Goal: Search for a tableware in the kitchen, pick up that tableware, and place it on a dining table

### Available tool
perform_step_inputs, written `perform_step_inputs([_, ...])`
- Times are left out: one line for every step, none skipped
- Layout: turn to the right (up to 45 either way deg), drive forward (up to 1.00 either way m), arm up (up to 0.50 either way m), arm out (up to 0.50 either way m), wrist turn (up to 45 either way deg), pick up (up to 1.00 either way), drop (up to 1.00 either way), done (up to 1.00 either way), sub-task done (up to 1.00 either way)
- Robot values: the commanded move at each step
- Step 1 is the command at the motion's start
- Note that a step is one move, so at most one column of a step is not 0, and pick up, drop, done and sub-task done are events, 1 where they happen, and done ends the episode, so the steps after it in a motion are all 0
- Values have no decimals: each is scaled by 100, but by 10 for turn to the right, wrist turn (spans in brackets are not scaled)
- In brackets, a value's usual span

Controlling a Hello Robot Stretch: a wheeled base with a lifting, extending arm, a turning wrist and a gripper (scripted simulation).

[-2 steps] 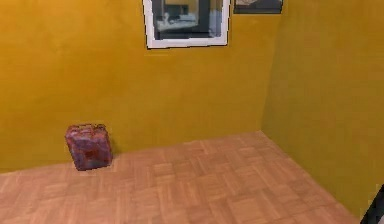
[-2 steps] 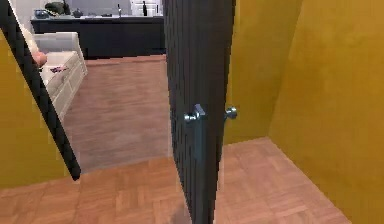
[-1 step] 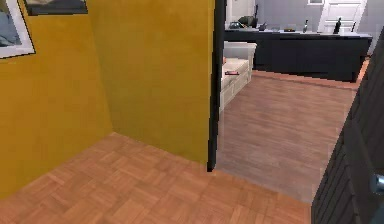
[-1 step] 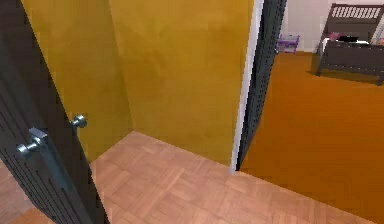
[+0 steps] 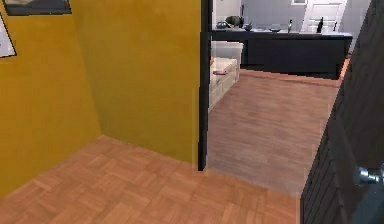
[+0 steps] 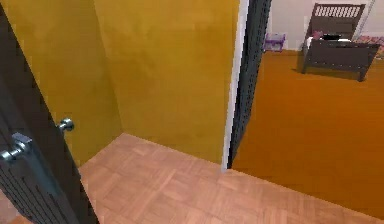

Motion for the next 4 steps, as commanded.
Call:
perform_step_inputs([0,20,0,0,0,0,0,0,0])
perform_step_inputs([210,0,0,0,0,0,0,0,0])
perform_step_inputs([0,25,0,0,0,0,0,0,0])
perform_step_inputs([30,0,0,0,0,0,0,0,0])
